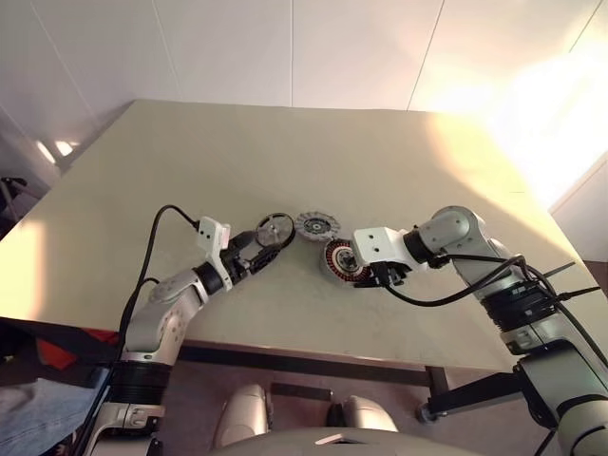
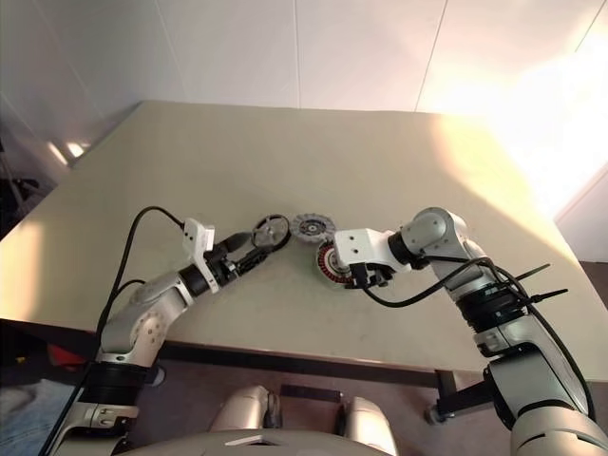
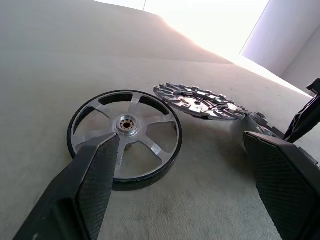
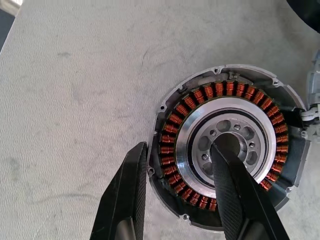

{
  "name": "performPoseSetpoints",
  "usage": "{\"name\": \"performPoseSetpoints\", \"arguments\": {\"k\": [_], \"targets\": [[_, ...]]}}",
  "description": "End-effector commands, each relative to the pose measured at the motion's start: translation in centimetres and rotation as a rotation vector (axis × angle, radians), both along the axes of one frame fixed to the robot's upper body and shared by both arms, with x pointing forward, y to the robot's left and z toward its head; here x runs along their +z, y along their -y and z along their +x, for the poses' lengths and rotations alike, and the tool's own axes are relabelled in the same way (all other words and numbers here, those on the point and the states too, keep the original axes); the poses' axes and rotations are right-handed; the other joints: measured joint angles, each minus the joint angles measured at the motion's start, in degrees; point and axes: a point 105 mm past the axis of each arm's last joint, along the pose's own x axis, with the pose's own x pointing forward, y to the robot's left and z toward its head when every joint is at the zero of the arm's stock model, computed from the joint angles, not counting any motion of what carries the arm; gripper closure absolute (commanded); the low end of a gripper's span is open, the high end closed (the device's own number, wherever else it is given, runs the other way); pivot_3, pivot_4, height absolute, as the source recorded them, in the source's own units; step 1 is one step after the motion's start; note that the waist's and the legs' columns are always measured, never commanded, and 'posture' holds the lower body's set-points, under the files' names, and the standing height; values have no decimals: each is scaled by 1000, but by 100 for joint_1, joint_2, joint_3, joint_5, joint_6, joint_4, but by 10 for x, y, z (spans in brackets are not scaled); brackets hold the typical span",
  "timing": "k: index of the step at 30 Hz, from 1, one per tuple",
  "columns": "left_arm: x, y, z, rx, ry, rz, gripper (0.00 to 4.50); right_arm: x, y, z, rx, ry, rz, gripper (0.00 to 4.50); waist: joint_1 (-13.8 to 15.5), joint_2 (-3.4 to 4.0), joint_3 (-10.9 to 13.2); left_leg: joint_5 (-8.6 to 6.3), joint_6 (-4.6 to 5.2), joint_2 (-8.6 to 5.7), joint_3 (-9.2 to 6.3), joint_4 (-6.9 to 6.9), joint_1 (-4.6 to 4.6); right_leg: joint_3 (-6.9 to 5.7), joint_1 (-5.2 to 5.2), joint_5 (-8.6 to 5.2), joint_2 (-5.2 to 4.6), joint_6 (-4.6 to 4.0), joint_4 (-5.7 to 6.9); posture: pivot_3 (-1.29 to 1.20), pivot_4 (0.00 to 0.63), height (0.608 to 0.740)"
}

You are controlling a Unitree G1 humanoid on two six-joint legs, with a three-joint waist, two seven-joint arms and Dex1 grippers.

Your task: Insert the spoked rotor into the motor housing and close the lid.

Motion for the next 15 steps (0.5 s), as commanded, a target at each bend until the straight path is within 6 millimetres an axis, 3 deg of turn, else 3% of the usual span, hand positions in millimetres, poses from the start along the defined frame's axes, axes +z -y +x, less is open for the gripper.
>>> {"name": "performPoseSetpoints", "arguments": {"k": [1,5,11,15], "targets": [[10,-1,-2,-9,37,3,312,2,-5,8,-3,39,15,1982,5,0,0,0,0,0,0,0,2,0,2,0,0,0,0,0,0,740],[9,-3,-4,-8,33,8,312,20,-10,17,-45,99,79,769,12,1,0,0,-1,-1,0,0,1,0,4,0,-1,0,0,0,0,740],[12,-2,-3,-26,33,6,312,62,-12,33,-184,177,256,769,12,3,2,2,-3,-1,0,1,3,0,4,1,0,0,2,0,0,740],[15,1,2,-55,39,14,312,70,-2,37,-294,180,326,769,21,3,1,3,-5,0,0,0,8,0,8,1,0,0,2,0,0,740]]}}
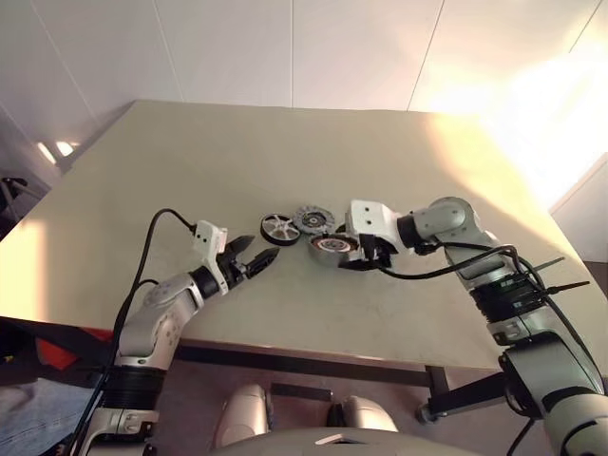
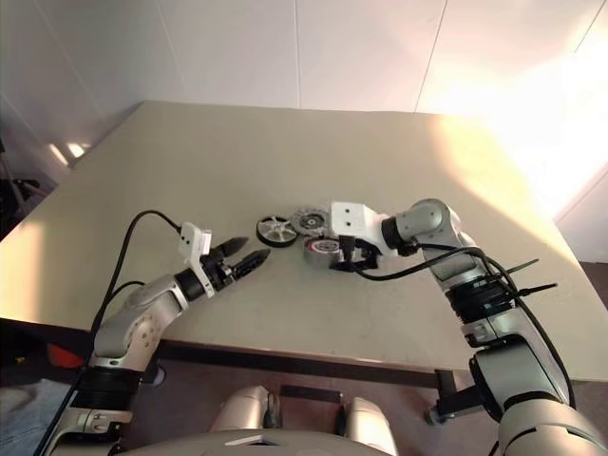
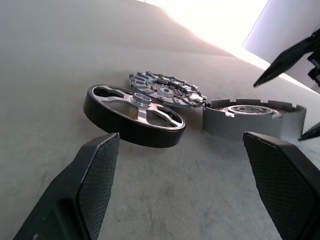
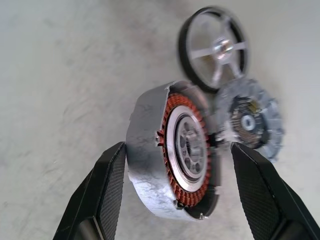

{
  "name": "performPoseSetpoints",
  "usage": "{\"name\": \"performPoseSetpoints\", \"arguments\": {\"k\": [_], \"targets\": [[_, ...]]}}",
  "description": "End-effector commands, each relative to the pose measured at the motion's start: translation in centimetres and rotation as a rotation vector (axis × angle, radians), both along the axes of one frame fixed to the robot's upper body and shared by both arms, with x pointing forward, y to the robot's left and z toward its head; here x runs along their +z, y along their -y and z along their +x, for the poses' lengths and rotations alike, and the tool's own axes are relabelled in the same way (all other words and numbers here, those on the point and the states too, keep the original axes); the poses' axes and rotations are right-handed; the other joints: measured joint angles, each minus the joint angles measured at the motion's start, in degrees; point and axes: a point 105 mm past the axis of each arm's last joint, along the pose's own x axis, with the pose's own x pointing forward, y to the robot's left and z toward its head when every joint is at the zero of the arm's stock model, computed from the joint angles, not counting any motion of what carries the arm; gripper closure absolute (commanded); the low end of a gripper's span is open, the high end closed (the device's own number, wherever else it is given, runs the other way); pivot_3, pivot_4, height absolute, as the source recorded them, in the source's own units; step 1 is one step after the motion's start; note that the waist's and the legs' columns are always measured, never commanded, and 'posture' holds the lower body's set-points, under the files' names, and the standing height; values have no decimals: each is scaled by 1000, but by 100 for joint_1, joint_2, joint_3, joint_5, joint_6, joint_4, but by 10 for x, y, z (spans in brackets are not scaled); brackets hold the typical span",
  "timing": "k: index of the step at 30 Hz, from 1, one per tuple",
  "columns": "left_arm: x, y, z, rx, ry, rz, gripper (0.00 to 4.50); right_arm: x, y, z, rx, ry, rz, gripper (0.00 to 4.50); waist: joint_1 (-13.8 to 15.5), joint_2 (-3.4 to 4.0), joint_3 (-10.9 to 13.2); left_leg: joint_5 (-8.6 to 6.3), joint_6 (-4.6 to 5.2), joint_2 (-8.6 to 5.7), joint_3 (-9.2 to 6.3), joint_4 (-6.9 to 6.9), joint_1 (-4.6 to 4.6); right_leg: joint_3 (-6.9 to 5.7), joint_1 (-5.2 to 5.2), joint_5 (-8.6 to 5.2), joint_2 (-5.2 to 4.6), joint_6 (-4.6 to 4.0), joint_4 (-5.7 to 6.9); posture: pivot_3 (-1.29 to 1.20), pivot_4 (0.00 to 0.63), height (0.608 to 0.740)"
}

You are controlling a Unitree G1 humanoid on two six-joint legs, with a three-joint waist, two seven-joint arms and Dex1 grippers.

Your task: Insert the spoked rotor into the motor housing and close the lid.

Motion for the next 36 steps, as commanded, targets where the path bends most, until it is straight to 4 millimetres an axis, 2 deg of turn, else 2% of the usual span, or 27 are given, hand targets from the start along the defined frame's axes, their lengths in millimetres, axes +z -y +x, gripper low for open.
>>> {"name": "performPoseSetpoints", "arguments": {"k": [1,6,11,16,28,36], "targets": [[15,3,6,-41,49,3,312,23,9,7,-101,60,86,769,11,0,0,0,0,0,0,0,0,0,1,0,0,0,0,0,0,740],[17,5,12,-76,49,19,312,14,25,6,-207,54,102,769,8,0,0,-1,1,-2,0,-1,1,0,3,0,0,0,-3,0,0,740],[17,6,15,-105,51,30,312,8,26,1,-217,61,88,769,-18,0,0,4,-8,-1,0,-1,20,1,14,-2,0,5,1,0,0,740],[20,8,19,-121,59,34,312,10,30,6,-250,77,93,769,-15,0,0,13,-21,2,0,-2,28,0,15,-18,1,34,5,0,0,740],[22,4,22,-118,63,40,312,14,31,7,-253,106,78,769,-14,0,0,12,-20,1,0,-7,31,0,17,-4,0,11,4,0,0,740],[23,17,30,-162,71,25,312,25,41,6,-271,187,-4,769,8,1,0,12,-19,0,0,-7,20,0,10,2,0,1,3,0,0,740]]}}
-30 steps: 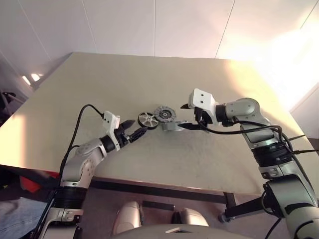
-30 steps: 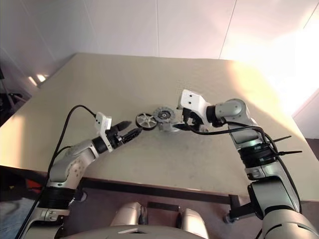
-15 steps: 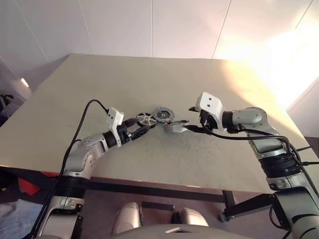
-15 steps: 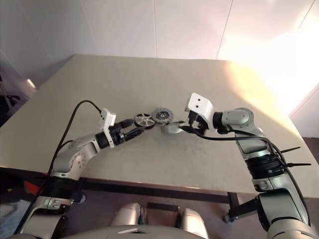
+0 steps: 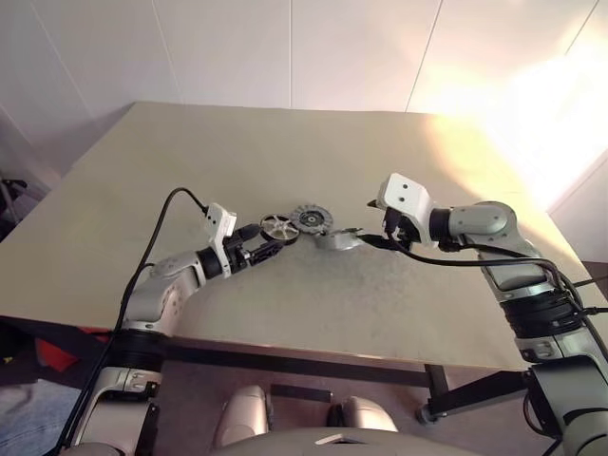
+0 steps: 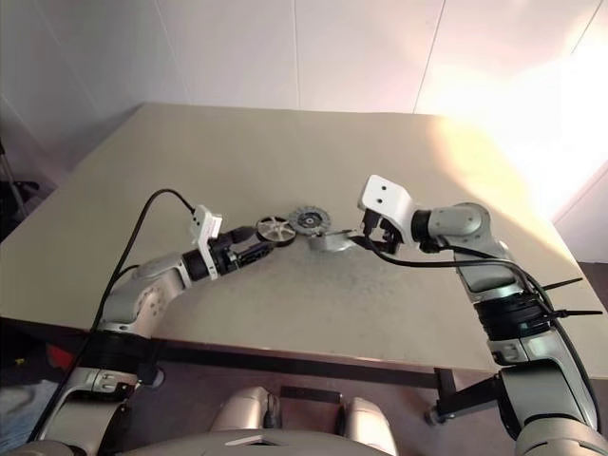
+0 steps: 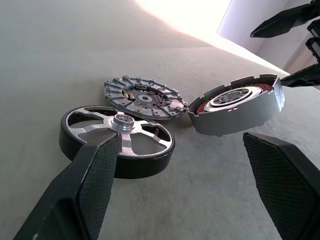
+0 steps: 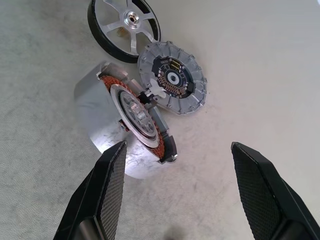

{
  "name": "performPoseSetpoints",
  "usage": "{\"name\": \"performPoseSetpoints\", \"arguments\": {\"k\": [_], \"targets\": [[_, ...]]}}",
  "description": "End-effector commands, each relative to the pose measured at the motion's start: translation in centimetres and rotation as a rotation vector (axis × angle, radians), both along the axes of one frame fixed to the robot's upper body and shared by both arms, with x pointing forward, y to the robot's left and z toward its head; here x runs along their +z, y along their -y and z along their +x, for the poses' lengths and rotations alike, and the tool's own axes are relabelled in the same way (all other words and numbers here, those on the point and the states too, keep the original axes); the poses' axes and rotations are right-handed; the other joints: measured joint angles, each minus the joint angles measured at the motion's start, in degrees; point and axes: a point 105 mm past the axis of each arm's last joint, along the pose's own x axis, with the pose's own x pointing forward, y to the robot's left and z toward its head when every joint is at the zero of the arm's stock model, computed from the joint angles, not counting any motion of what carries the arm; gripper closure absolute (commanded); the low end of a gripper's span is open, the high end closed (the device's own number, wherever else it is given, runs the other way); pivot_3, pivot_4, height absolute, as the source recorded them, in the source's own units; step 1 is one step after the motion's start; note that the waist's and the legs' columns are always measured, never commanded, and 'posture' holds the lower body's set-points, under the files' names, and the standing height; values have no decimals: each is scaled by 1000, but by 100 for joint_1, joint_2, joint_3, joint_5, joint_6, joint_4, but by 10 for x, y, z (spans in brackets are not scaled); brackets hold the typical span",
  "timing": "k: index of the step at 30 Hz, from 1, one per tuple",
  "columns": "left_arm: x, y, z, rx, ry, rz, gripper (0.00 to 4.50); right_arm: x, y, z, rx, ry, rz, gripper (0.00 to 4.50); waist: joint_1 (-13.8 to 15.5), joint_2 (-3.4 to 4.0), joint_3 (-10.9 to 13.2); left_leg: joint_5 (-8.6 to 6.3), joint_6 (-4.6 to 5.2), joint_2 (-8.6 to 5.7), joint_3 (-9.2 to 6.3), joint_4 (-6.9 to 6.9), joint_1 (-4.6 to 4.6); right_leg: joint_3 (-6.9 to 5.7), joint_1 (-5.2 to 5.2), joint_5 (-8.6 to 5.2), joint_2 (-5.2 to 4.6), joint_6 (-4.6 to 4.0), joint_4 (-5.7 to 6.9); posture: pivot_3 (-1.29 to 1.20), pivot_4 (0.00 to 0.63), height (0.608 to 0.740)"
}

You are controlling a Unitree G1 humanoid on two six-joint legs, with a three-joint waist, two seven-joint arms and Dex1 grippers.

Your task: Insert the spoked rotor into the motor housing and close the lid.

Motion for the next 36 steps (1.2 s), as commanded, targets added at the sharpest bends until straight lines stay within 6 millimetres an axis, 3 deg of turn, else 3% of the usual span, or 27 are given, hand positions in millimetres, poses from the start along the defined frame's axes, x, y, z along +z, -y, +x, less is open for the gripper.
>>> {"name": "performPoseSetpoints", "arguments": {"k": [1,10,17,22,25,29,36], "targets": [[14,8,7,-35,61,-10,312,20,5,1,-15,103,-73,769,6,0,0,-1,1,0,0,0,-2,0,-1,0,0,-1,-1,0,0,740],[19,26,18,-115,75,-17,312,13,24,-11,-165,66,13,769,36,0,0,-6,11,-3,0,-10,-18,0,-12,0,-2,-1,-13,0,0,740],[22,21,10,-128,83,-22,312,-3,48,11,-394,-29,243,769,3,3,0,-2,4,-2,1,-11,-9,0,-10,0,-1,-1,-9,0,0,740],[27,0,12,-101,92,23,312,-21,42,12,-377,-62,218,769,8,6,2,-1,2,-2,1,-15,-15,-1,-17,0,-1,-2,-8,0,0,740],[30,-2,16,-90,95,34,312,-32,42,10,-389,-82,193,769,14,7,2,-2,3,-4,1,-17,-17,-1,-17,0,-1,-3,-9,0,0,740],[34,9,15,-99,105,18,312,-40,41,-3,-362,-106,163,769,65,7,2,-4,6,-7,1,-16,-16,-1,-11,0,-4,-2,-12,0,0,740],[37,14,13,-104,105,-21,312,-46,58,-8,-408,-111,116,769,29,8,3,-1,1,-5,2,-17,-10,-1,-11,-1,-3,-1,-10,0,0,740]]}}
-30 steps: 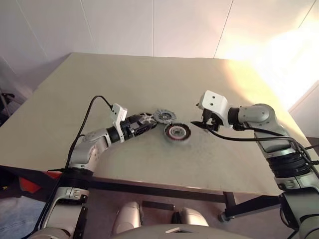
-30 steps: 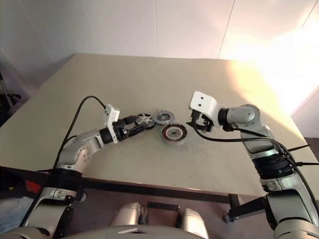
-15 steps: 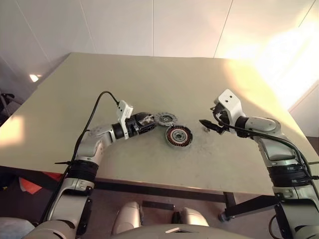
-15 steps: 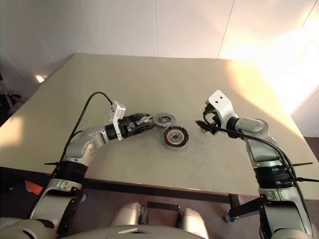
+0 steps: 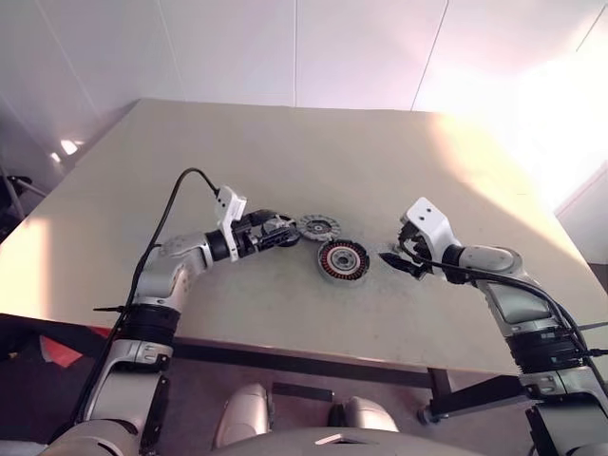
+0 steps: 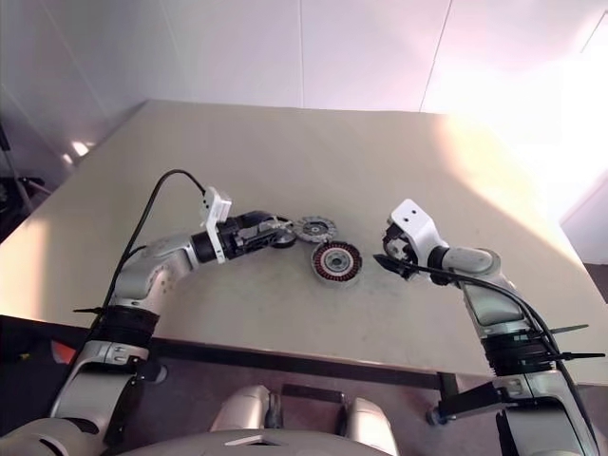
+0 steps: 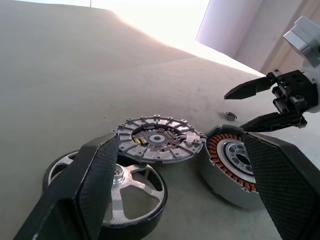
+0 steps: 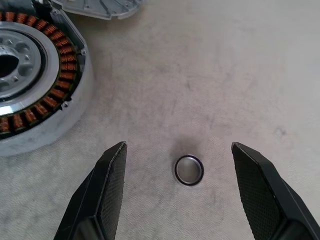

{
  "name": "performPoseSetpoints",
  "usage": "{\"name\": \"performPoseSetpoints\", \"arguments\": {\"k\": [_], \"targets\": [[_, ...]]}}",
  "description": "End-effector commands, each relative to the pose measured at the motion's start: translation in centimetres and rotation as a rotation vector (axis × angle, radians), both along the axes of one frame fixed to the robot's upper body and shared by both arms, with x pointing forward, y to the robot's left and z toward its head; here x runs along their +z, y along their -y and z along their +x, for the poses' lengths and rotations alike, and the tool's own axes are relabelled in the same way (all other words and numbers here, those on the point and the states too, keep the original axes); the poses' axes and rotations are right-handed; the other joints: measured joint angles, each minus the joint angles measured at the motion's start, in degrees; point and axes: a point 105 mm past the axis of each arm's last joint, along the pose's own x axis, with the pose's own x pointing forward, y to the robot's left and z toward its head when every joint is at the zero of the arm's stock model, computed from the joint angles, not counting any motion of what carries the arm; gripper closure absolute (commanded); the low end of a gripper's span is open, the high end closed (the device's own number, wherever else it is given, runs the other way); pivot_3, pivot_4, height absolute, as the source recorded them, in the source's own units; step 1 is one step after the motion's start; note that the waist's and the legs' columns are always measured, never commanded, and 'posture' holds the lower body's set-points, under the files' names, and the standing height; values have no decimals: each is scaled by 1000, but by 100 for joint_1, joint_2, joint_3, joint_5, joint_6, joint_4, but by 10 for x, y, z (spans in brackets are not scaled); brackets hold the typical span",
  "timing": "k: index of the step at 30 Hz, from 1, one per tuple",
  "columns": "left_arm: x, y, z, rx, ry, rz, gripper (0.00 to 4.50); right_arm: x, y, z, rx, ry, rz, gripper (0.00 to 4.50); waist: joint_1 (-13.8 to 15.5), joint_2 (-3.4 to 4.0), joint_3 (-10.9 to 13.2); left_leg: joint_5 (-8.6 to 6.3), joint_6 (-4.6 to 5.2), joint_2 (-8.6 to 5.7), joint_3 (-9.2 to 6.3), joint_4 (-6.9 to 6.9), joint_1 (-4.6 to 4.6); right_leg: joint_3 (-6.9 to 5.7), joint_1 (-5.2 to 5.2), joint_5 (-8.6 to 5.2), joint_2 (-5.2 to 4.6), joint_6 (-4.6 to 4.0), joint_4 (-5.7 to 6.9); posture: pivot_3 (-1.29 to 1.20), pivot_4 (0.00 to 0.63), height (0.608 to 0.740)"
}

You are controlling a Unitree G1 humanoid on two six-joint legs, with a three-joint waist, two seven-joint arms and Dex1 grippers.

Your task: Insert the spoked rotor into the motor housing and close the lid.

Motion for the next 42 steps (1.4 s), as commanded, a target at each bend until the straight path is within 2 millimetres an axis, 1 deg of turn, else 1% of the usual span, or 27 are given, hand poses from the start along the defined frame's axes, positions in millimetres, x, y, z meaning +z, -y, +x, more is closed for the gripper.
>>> {"name": "performPoseSetpoints", "arguments": {"k": [1,5,8,13,19,22,25,29,36,39,42], "targets": [[16,-1,1,-8,54,-11,312,16,3,-1,9,57,-14,769,-4,0,0,0,0,0,0,0,0,0,0,0,0,0,0,0,0,740],[15,-2,2,-6,49,-3,312,13,8,-1,-26,46,-6,769,-10,0,0,-1,1,-1,0,-1,-2,0,-1,0,0,0,-2,0,0,740],[14,-2,3,-6,47,-1,312,9,5,-1,-36,32,11,769,-8,0,0,-1,2,-1,0,-1,-3,0,-1,0,0,0,-2,0,0,740],[13,4,3,-5,45,-1,312,1,0,1,-74,16,49,769,-10,0,0,0,1,0,0,-1,-3,0,-2,0,0,0,-1,0,0,740],[8,4,-5,0,28,-17,312,-4,2,1,-73,-6,33,769,-10,0,0,-1,2,-1,0,-1,-3,0,0,0,0,0,-2,0,0,740],[6,3,-5,5,22,-10,312,-5,0,1,-65,-15,36,1334,-8,0,0,-1,1,-1,0,-1,-2,0,0,0,0,0,-2,0,0,740],[9,2,-4,8,27,-12,312,-8,-1,2,-68,-25,33,2263,-4,0,0,0,1,-1,0,1,0,0,3,0,-1,0,-2,0,0,740],[9,1,-3,12,26,-11,312,-14,-6,3,-56,-34,-3,2263,-12,0,0,0,1,-1,0,1,7,0,9,0,-1,0,-1,0,0,740],[11,1,-4,1,31,-15,312,-12,-11,6,-42,-24,4,2263,-37,0,-1,1,-1,0,0,1,14,0,13,0,0,1,0,0,0,740],[7,3,-5,-2,26,-5,312,-8,-4,7,-67,-34,29,2263,-36,0,-1,2,-2,0,0,1,16,0,15,0,0,1,0,0,0,740],[4,6,-6,2,20,-4,312,-15,3,3,-78,-68,31,2263,-27,0,-1,2,-2,0,0,1,16,0,15,0,0,1,0,0,0,740]]}}
